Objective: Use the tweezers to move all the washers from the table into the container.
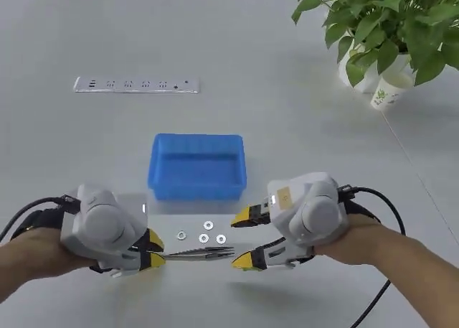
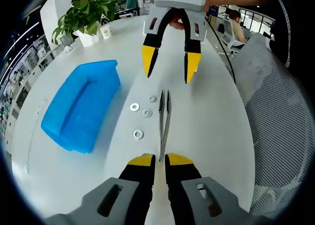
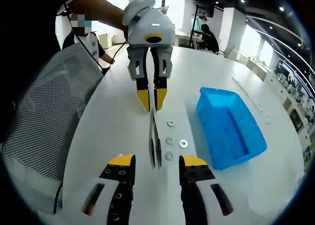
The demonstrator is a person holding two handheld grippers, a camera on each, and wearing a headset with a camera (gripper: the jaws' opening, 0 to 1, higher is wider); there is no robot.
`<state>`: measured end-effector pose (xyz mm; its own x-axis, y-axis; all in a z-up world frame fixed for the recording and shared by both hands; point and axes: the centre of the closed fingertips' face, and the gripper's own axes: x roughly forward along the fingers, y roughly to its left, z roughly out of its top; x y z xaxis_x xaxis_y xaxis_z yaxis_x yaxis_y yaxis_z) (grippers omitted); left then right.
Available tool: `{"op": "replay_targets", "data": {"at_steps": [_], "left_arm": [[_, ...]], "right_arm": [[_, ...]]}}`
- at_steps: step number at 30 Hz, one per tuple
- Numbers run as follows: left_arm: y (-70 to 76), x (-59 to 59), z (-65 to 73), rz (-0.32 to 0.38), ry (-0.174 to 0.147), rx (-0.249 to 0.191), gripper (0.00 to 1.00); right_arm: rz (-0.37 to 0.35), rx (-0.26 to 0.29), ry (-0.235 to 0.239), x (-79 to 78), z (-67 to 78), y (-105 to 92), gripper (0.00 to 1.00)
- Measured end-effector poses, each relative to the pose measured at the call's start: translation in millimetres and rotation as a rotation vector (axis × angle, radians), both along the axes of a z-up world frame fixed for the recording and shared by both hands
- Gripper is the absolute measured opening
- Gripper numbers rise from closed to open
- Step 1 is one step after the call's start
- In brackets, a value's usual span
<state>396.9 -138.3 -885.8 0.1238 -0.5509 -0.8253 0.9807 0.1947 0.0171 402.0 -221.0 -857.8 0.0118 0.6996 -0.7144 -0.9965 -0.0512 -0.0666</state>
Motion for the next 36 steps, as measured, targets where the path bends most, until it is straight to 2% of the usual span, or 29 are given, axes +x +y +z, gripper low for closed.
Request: {"op": "replay_targets", "data": {"at_steps": [4, 8, 15, 17, 23, 36], "left_arm": [[0.0, -1.4, -4.1, -0.015, 0.002, 0.014, 0.1], [0.1, 1.7, -3.3, -0.014, -0.012, 0.015, 0.06], [0.2, 1.9, -3.5, -0.022, -0.021, 0.018, 0.05], [-0.2, 1.1, -3.3, -0.038, -0.033, 0.022, 0.05], [-0.1, -0.5, -2.2, -0.055, -0.035, 0.029, 0.04], [-4.2, -8.1, 17.0, -0.091, -0.039, 0.027, 0.04]], "right_arm": [[0.008, -0.005, 0.008, -3.0, -3.5, 4.2, 0.36], [0.013, -0.014, 0.01, -5.1, -6.7, 5.5, 0.34], [0.013, -0.025, 0.01, -6.5, -10.2, 6.6, 0.33], [0.015, -0.024, 0.009, -7.1, -10.2, 7.8, 0.32], [0.019, -0.029, 0.0, -6.5, -10.6, 10.0, 0.3], [0.034, -0.044, -0.021, -8.4, -13.9, 18.1, 0.27]]}}
